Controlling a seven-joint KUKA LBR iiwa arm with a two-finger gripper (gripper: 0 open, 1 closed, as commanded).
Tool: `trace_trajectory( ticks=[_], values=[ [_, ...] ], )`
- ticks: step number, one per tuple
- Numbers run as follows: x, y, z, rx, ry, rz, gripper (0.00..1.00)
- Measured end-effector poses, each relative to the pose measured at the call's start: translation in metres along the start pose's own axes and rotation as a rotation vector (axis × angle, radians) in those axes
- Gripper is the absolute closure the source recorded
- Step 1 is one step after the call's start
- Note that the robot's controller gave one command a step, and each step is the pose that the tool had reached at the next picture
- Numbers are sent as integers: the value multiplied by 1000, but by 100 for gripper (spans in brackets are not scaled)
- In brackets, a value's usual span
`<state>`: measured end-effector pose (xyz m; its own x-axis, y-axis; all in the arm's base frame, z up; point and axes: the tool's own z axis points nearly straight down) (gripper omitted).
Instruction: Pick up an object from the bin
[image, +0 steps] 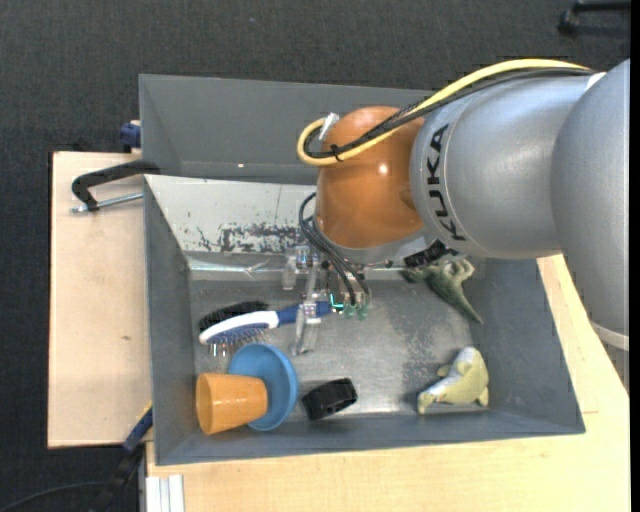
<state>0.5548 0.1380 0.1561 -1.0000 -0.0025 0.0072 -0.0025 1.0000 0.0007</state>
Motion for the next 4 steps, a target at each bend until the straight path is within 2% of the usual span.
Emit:
trace_trajectory(
  ticks=[1,2,3,4],
  values=[
    [-29,-2,87,0,-2,141,0],
    [-30,-2,83,-2,-7,141,100],
    [-30,9,-26,-5,-18,180,100],
    [-15,16,-71,-3,-15,155,100]
  ],
)
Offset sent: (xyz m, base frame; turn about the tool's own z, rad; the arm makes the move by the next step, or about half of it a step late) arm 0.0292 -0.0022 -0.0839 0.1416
